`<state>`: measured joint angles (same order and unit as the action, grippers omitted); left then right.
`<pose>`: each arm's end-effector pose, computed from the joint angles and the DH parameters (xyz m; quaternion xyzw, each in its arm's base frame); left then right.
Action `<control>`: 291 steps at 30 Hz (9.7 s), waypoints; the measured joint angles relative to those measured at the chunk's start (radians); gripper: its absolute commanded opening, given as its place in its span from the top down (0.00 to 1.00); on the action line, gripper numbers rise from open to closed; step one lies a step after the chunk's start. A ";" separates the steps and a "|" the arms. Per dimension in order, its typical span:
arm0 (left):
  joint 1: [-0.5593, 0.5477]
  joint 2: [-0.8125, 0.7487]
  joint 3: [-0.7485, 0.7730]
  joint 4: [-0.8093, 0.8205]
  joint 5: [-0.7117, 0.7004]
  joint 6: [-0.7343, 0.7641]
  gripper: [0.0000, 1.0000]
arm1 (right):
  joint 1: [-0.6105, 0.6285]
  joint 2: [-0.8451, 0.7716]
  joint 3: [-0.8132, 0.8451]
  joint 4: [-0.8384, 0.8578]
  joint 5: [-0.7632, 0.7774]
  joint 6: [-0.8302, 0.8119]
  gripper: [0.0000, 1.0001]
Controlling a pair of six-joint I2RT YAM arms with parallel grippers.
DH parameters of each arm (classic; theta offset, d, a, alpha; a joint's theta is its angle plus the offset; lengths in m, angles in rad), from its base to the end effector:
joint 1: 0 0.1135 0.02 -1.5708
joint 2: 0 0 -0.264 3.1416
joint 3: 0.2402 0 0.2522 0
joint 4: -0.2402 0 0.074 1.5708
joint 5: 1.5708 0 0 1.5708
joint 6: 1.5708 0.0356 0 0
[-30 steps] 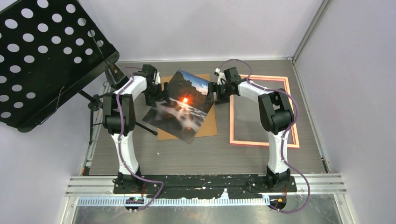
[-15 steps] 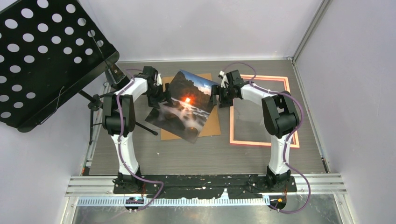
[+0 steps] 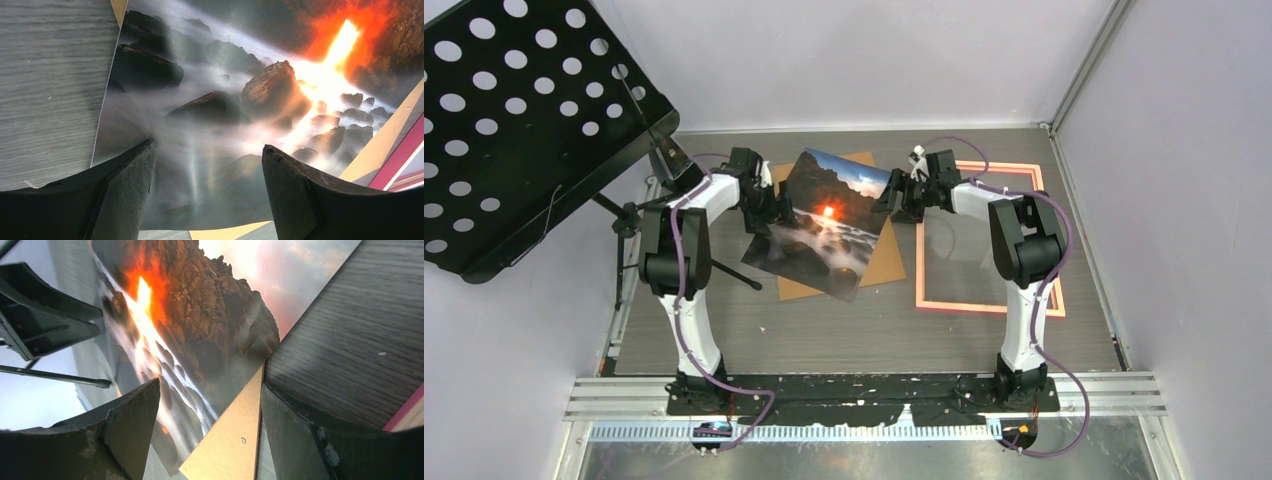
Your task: Put the photo into the frame
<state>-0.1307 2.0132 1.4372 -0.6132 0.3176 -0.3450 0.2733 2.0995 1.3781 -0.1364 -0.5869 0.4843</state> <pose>0.4063 -0.0646 0.1689 -0.0739 0.9671 -0.1950 0.1454 0.4227 0.1390 0.1463 -0.0059 0.9027 0.3754 0.2102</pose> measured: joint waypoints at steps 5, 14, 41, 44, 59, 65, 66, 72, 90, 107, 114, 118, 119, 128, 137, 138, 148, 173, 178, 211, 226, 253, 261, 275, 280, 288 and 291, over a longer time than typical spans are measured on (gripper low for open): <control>0.000 -0.013 -0.023 0.013 0.008 -0.015 0.21 | -0.026 0.007 -0.053 0.149 -0.048 0.090 0.20; 0.000 -0.013 -0.025 0.015 0.016 -0.015 0.22 | -0.026 0.022 -0.042 0.195 -0.010 0.105 0.22; 0.000 -0.013 -0.030 0.019 0.046 -0.015 0.22 | -0.013 0.111 0.159 0.072 0.144 0.073 0.22; 0.000 -0.013 -0.032 0.020 0.052 -0.016 0.22 | -0.017 0.122 0.162 0.097 0.110 0.105 0.22; 0.000 -0.013 -0.033 0.021 0.059 -0.015 0.23 | -0.048 0.136 0.046 0.383 -0.019 0.321 0.22; 0.000 -0.013 -0.033 0.018 0.059 -0.015 0.23 | -0.050 0.136 0.018 0.458 -0.028 0.351 0.22; 0.000 -0.013 -0.033 0.018 0.059 -0.015 0.23 | -0.050 0.136 0.016 0.467 -0.031 0.352 0.22; 0.000 -0.014 -0.033 0.017 0.059 -0.015 0.23 | -0.051 0.136 0.016 0.505 -0.050 0.333 0.23; 0.000 -0.013 -0.033 0.016 0.065 -0.015 0.23 | -0.033 0.101 0.018 0.360 -0.031 0.071 0.23; 0.000 -0.014 -0.042 0.026 0.087 -0.020 0.24 | 0.009 -0.061 -0.051 0.142 0.040 -0.095 0.21; 0.000 -0.016 -0.047 0.033 0.095 -0.023 0.24 | 0.017 -0.087 -0.125 0.114 0.044 -0.097 0.21; 0.000 -0.016 -0.048 0.034 0.095 -0.024 0.23 | 0.019 -0.090 -0.132 0.118 0.046 -0.097 0.21; 0.000 -0.016 -0.048 0.034 0.095 -0.024 0.23 | 0.020 -0.090 -0.132 0.119 0.046 -0.097 0.21; 0.000 -0.016 -0.048 0.037 0.096 -0.034 0.24 | 0.042 -0.069 -0.133 0.172 0.002 -0.056 0.21; 0.000 -0.018 -0.053 0.041 0.099 -0.040 0.24 | 0.046 -0.015 -0.163 0.381 -0.105 0.084 0.21; 0.000 -0.018 -0.053 0.042 0.101 -0.040 0.24 | 0.046 -0.015 -0.175 0.406 -0.114 0.103 0.21; -0.009 -0.062 -0.090 0.045 0.087 -0.037 0.16 | 0.054 -0.015 -0.102 0.262 -0.051 0.041 0.25; -0.018 -0.131 -0.119 -0.032 -0.117 0.038 0.15 | 0.136 -0.050 0.072 -0.265 0.311 -0.489 0.26; -0.018 -0.135 -0.134 -0.022 -0.135 0.035 0.16 | 0.150 -0.051 0.082 -0.309 0.344 -0.549 0.26; 0.002 -0.234 -0.204 0.010 -0.129 0.007 0.17 | 0.407 -0.209 -0.119 -0.297 0.721 -0.831 0.26; 0.002 -0.219 -0.227 0.007 -0.137 -0.011 0.17 | 0.405 -0.370 -0.211 -0.364 0.645 -0.908 0.26; 0.002 -0.261 -0.302 0.018 -0.185 -0.046 0.18 | 0.436 -0.227 -0.145 -0.306 0.517 -0.848 0.27; 0.002 -0.261 -0.306 0.015 -0.185 -0.050 0.16 | 0.457 -0.243 -0.176 -0.283 0.609 -0.853 0.28; 0.007 -0.228 -0.265 -0.039 -0.141 -0.049 0.16 | 0.457 -0.293 -0.247 -0.237 0.665 -0.874 0.29; 0.007 -0.218 -0.255 -0.056 -0.125 -0.049 0.17 | 0.442 -0.298 -0.252 -0.239 0.666 -0.880 0.29; 0.006 -0.167 -0.218 -0.077 -0.082 -0.049 0.20 | 0.421 -0.300 -0.255 -0.243 0.667 -0.886 0.29; 0.006 -0.166 -0.217 -0.077 -0.074 -0.049 0.22 | 0.418 -0.303 -0.257 -0.243 0.667 -0.890 0.29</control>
<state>-0.1249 1.8469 1.2198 -0.6907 0.2436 -0.3939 0.6914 1.7969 1.1206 -0.3790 0.0799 -0.4053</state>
